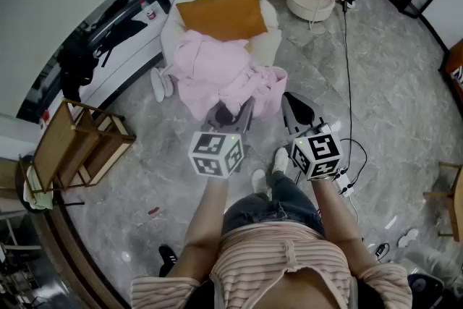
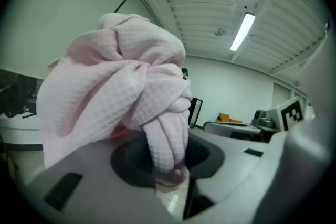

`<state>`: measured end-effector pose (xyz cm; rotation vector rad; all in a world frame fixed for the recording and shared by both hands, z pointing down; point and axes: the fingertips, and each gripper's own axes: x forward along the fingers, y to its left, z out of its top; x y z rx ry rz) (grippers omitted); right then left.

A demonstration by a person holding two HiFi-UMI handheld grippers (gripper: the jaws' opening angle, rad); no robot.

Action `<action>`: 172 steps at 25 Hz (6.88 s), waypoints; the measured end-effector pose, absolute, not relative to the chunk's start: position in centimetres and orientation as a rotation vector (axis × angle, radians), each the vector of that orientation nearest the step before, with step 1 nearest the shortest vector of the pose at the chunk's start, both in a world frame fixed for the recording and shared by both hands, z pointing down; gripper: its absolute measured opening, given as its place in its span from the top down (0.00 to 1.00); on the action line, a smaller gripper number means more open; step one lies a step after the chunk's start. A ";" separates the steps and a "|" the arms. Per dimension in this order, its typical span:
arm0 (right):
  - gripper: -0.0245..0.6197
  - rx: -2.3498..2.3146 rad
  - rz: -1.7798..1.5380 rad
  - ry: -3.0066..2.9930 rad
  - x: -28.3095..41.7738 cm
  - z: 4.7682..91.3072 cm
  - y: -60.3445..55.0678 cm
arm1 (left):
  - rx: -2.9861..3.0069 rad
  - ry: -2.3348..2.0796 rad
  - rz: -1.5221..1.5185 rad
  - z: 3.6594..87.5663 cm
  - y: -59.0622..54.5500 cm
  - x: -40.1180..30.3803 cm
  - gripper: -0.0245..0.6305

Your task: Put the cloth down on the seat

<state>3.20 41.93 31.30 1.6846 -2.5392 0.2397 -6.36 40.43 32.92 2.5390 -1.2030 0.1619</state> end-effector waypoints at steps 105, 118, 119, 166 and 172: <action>0.95 1.448 0.639 -2.417 8.6 43.1 -15.6 | 2.266 -1.275 0.290 42.6 -19.2 -4.4 0.78; 0.95 1.397 0.675 -2.377 6.1 46.2 -22.2 | 2.191 -1.258 0.288 47.0 -26.4 -5.5 0.78; 0.95 1.391 0.679 -2.376 6.0 46.4 -22.6 | 2.182 -1.259 0.288 47.3 -26.9 -5.6 0.78; 0.95 1.259 0.744 -2.205 3.1 60.0 -34.3 | 1.955 -1.225 0.337 62.7 -39.8 -5.2 0.77; 0.95 1.248 0.724 -2.197 3.4 60.6 -35.6 | 1.923 -1.247 0.331 63.5 -41.1 -5.5 0.76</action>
